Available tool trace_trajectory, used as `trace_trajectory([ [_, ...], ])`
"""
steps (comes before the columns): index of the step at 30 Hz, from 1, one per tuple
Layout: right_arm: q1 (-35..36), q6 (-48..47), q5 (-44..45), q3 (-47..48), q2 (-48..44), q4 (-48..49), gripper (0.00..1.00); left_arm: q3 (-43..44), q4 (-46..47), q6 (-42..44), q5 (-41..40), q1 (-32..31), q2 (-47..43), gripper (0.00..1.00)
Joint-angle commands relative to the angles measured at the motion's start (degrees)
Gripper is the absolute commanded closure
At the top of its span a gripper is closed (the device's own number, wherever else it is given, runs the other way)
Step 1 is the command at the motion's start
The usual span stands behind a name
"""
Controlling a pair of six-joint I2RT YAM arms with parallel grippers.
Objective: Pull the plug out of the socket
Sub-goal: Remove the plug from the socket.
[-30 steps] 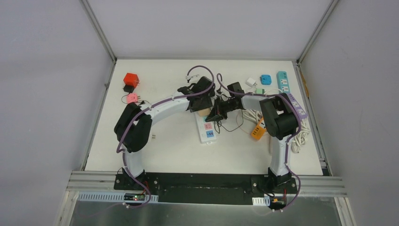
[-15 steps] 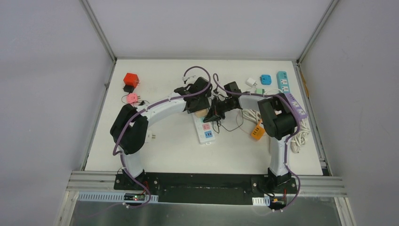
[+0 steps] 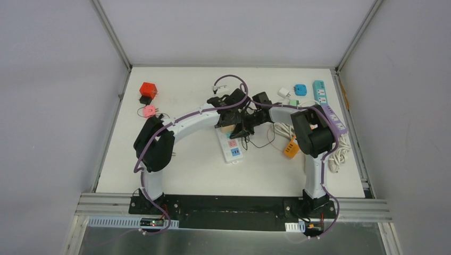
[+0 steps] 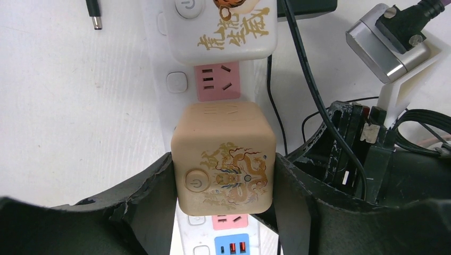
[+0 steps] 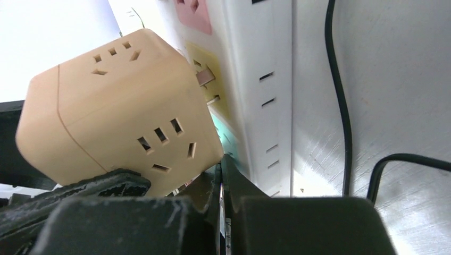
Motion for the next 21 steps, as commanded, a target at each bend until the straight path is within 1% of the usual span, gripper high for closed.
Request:
trace_trajectory([
  [1, 0.53, -6.37, 24.15, -2.77, 7.04, -3.30, 1.00, -3.96, 5.90, -2.35, 10.39, 1.83, -9.06, 1.00],
  [4, 0.61, -6.37, 24.15, -2.71, 7.04, -3.48, 1.00, -9.05, 10.74, -6.47, 15.67, 4.38, -12.35, 1.00],
  [6, 0.73, -6.37, 24.15, -2.61, 7.04, -3.57, 1.00, -10.75, 11.94, -8.11, 16.59, 4.89, -13.89, 1.00],
  [9, 0.91, -6.37, 24.15, -2.53, 7.19, -3.74, 1.00, -10.77, 12.01, -8.88, 17.22, 4.90, -14.77, 1.00],
  [17, 1.05, -6.37, 24.15, -2.17, 7.04, -4.02, 1.00, -10.44, 9.67, -5.82, 15.35, 4.38, -14.35, 1.00],
  [18, 1.03, -8.20, 24.25, -2.12, 6.99, -4.02, 1.00, -10.60, 9.23, -5.13, 14.77, 4.27, -14.50, 1.00],
  [21, 0.99, -9.03, 23.16, -1.80, 6.58, -4.04, 1.00, -11.74, 7.89, -2.42, 12.26, 4.26, -15.63, 1.00],
])
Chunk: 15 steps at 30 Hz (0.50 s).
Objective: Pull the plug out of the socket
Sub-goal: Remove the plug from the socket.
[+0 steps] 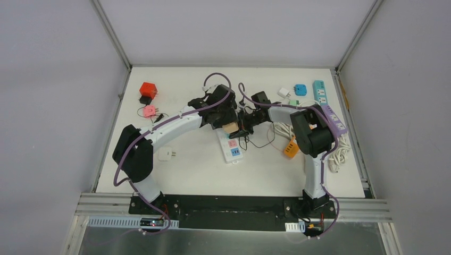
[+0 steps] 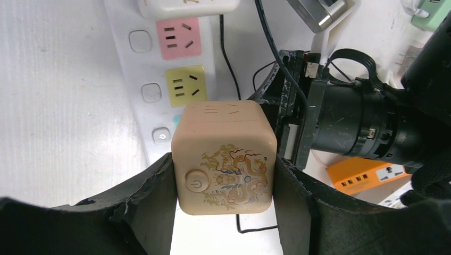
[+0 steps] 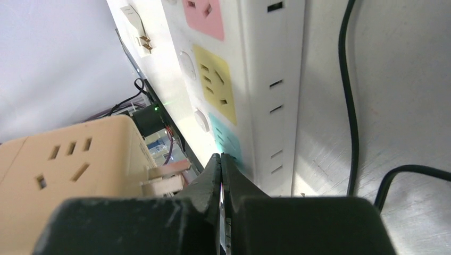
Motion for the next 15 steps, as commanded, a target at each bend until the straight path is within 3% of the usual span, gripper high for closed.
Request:
trace_trajectory([
  [1, 0.55, -7.95, 22.35, -2.67, 5.98, -3.39, 1.00, -1.53, -1.16, 4.25, -3.40, -0.39, -3.35, 1.00],
  [11, -2.20, -8.00, 13.87, -2.99, 1.21, 1.83, 1.00, -11.55, 0.34, 20.32, -4.75, -0.32, -12.40, 1.00],
  [15, -4.59, -7.56, 4.87, -3.95, -1.89, 5.21, 1.00, -16.08, 3.66, 25.95, -2.63, -0.10, -16.63, 1.00],
])
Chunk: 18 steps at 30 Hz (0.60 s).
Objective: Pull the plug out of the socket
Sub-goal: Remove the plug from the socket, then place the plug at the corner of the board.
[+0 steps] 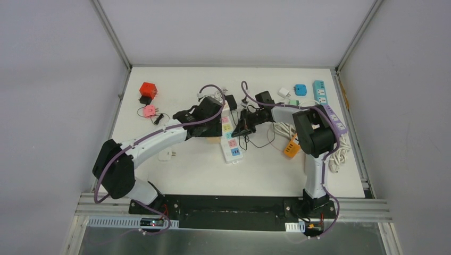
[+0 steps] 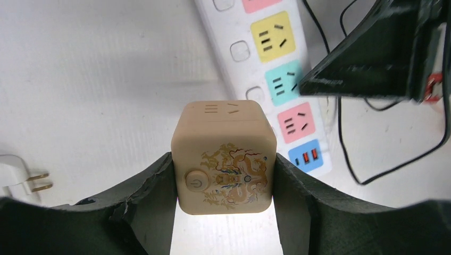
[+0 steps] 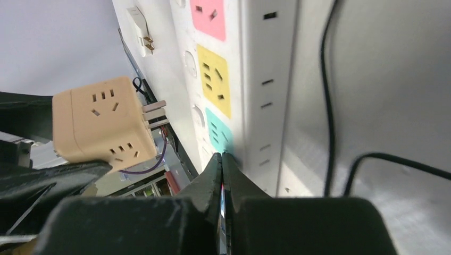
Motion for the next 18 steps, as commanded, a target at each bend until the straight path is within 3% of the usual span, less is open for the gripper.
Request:
trace_trajectory([
  [1, -3.76, -4.42, 4.91, -3.02, -1.44, 3.25, 1.00, -3.96, 5.41, 9.45, 0.93, 0.06, -6.55, 1.00],
  [7, -7.48, -5.32, -3.84, -3.65, -2.83, 5.88, 1.00, -8.85, 9.15, 12.34, 2.28, 1.91, -10.41, 1.00],
  [14, -11.01, -6.86, -6.00, 0.09, -3.93, -3.35, 0.99, -16.03, 14.16, 13.07, -1.95, 5.27, -16.96, 1.00],
  [16, -11.63, -15.41, -9.04, 1.08, -4.82, -6.22, 0.97, -18.77, 16.46, 13.05, -4.20, 6.21, -19.52, 1.00],
  [18, -12.33, -17.37, -9.12, 1.77, -5.85, -8.16, 0.97, -21.53, 18.73, 11.98, -6.55, 7.63, -22.04, 1.00],
])
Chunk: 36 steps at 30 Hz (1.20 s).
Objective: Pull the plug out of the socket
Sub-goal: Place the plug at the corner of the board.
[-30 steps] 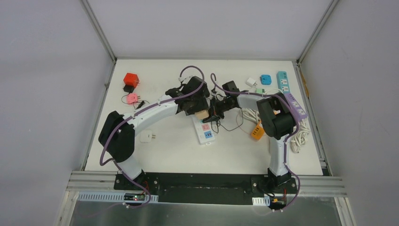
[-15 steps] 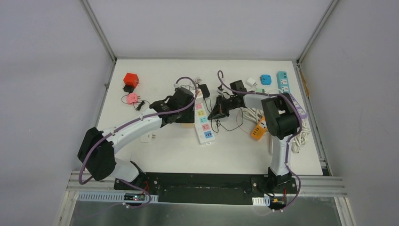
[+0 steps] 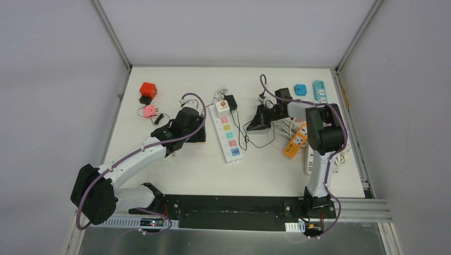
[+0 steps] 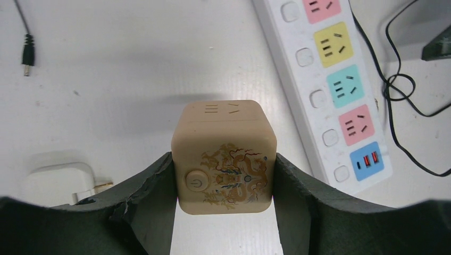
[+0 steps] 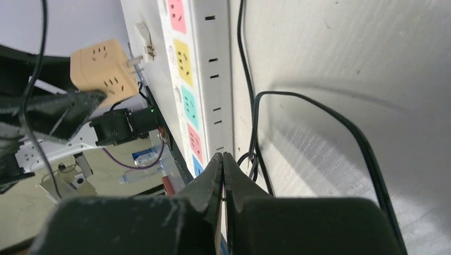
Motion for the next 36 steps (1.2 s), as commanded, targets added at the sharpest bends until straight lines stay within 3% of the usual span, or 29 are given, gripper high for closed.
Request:
trace_trajectory([
  [1, -1.42, -9.48, -3.57, 3.59, -5.35, -6.14, 0.97, -4.73, 8.97, -0.15, -6.44, 2.88, -6.74, 1.00],
  [6, -4.04, -13.95, -2.06, 5.70, -8.07, -11.58, 0.96, -8.13, 12.60, -3.83, -3.22, 9.72, -10.21, 1.00],
  [16, -7.79, -15.88, -2.30, 4.87, -13.43, -12.70, 0.96, -7.01, 16.67, -8.23, 8.32, 24.62, -7.33, 1.00],
  [31, -9.89, -16.27, -3.74, 4.34, -15.89, -13.07, 0.89, -8.50, 17.14, -20.67, 6.93, 40.49, -3.33, 0.98],
  [36, -10.17, -16.28, -4.20, 4.16, -16.17, -13.12, 0.89, -7.93, 13.77, -25.48, 3.37, 43.47, -1.32, 0.86],
])
